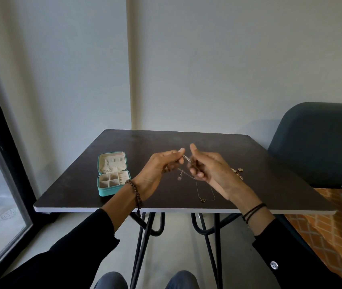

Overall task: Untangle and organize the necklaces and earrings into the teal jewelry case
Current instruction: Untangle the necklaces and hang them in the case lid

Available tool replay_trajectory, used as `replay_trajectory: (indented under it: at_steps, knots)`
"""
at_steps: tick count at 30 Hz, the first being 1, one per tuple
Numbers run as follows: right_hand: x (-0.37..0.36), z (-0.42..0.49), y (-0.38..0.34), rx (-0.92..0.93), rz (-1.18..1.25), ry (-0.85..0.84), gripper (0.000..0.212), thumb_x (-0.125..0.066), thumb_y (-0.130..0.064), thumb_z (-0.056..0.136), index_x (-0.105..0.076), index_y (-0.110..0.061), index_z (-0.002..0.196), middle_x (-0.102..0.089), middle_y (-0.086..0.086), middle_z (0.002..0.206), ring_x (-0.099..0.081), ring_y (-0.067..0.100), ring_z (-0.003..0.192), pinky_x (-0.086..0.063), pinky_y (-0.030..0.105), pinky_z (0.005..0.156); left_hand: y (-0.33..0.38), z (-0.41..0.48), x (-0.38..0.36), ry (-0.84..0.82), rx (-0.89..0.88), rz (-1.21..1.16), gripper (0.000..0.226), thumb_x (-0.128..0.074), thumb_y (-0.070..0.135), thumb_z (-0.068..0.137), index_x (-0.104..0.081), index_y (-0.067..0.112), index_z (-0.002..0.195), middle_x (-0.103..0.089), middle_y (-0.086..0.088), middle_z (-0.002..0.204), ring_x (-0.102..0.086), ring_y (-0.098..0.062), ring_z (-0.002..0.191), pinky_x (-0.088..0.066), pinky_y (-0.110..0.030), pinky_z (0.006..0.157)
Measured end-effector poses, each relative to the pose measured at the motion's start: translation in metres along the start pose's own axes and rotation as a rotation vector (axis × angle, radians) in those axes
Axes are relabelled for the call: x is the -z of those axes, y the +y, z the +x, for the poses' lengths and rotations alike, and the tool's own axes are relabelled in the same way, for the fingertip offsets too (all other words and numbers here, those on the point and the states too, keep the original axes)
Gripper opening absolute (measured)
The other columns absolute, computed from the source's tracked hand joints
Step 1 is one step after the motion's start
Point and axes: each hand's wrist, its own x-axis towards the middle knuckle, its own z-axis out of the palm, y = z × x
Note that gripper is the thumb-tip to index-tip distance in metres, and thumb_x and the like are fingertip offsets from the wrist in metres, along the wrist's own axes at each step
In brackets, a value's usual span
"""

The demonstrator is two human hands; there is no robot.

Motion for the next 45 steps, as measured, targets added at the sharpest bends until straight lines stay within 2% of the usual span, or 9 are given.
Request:
replay_trajectory:
  at_steps: [3,6,8,17,28,31,37,41,45]
  knots:
    - [0.001,-0.002,0.003,0.018,-0.045,-0.057,0.045,-0.056,-0.043,0.101,-0.075,-0.002,0.099,-0.049,0.001,0.067,-0.034,0.009,0.055,-0.031,0.018,0.056,-0.006,-0.002,0.003,0.004,-0.001,-0.021,0.036,-0.055,0.041,0.096,-0.059,0.024,0.065,-0.043,0.009,0.062,-0.036,-0.009,0.067,-0.029,-0.032,0.076]
    - [0.002,-0.004,0.005,0.053,-0.100,-0.094,0.023,-0.063,-0.032,0.099,-0.078,-0.018,0.088,-0.040,0.001,0.065,-0.031,0.009,0.056,-0.031,0.019,0.058,-0.010,-0.003,0.006,-0.001,0.011,-0.021,0.037,-0.057,0.044,0.094,-0.060,0.024,0.064,-0.042,0.002,0.067,-0.036,-0.009,0.065,-0.030,-0.031,0.074]
    - [0.003,-0.003,0.007,0.058,-0.107,-0.088,0.019,-0.066,-0.030,0.097,-0.077,-0.016,0.089,-0.039,0.000,0.065,-0.034,0.009,0.056,-0.034,0.017,0.058,-0.013,-0.004,0.007,-0.008,0.021,-0.008,0.037,-0.056,0.044,0.095,-0.058,0.024,0.064,-0.043,0.003,0.067,-0.035,-0.009,0.065,-0.030,-0.032,0.076]
    - [-0.003,0.022,0.013,0.040,0.112,-0.123,0.020,-0.060,-0.021,0.101,-0.070,-0.007,0.091,-0.057,0.002,0.076,-0.054,0.015,0.072,-0.050,0.023,0.073,-0.018,-0.005,0.018,-0.005,-0.003,0.143,0.039,-0.046,0.039,0.103,-0.060,0.013,0.077,-0.048,0.000,0.069,-0.042,-0.008,0.066,-0.043,-0.019,0.072]
    - [-0.047,0.063,0.001,0.063,-0.147,-0.126,0.022,-0.060,-0.022,0.102,-0.076,-0.009,0.096,-0.070,0.003,0.089,-0.063,0.016,0.089,-0.052,0.034,0.094,-0.027,-0.003,0.059,0.218,0.067,0.116,0.034,-0.047,0.037,0.103,-0.071,0.012,0.098,-0.071,0.004,0.091,-0.062,-0.010,0.085,-0.047,-0.031,0.085]
    - [-0.059,0.078,0.001,0.060,-0.222,-0.107,0.026,-0.061,-0.027,0.101,-0.074,-0.006,0.097,-0.073,0.000,0.092,-0.065,0.014,0.094,-0.048,0.044,0.103,-0.025,-0.003,0.075,0.258,0.054,0.125,0.036,-0.047,0.040,0.102,-0.069,0.012,0.099,-0.071,0.006,0.092,-0.062,-0.008,0.086,-0.048,-0.031,0.086]
    - [-0.084,0.107,-0.002,0.058,-0.244,-0.138,0.022,-0.063,-0.028,0.100,-0.074,-0.015,0.086,-0.073,-0.001,0.093,-0.065,0.013,0.094,-0.047,0.033,0.087,-0.022,-0.002,0.110,0.308,0.058,0.122,0.029,-0.053,0.034,0.101,-0.070,0.011,0.100,-0.070,0.008,0.087,-0.061,-0.005,0.084,-0.047,-0.025,0.079]
    - [-0.101,0.126,0.001,0.053,-0.229,-0.160,0.020,-0.062,-0.023,0.100,-0.076,-0.011,0.092,-0.074,-0.001,0.092,-0.066,0.009,0.090,-0.048,0.029,0.082,-0.025,-0.002,0.138,0.353,0.065,0.171,0.029,-0.055,0.032,0.099,-0.071,0.009,0.106,-0.073,-0.004,0.102,-0.062,-0.009,0.088,-0.049,-0.026,0.079]
    - [-0.118,0.146,0.010,0.036,-0.198,-0.148,0.018,-0.063,-0.021,0.098,-0.074,-0.008,0.093,-0.072,0.002,0.091,-0.063,0.010,0.086,-0.048,0.030,0.077,-0.037,-0.003,0.166,0.451,0.077,0.133,0.020,-0.059,0.027,0.097,-0.070,0.013,0.106,-0.074,0.002,0.101,-0.062,-0.007,0.083,-0.048,-0.021,0.074]
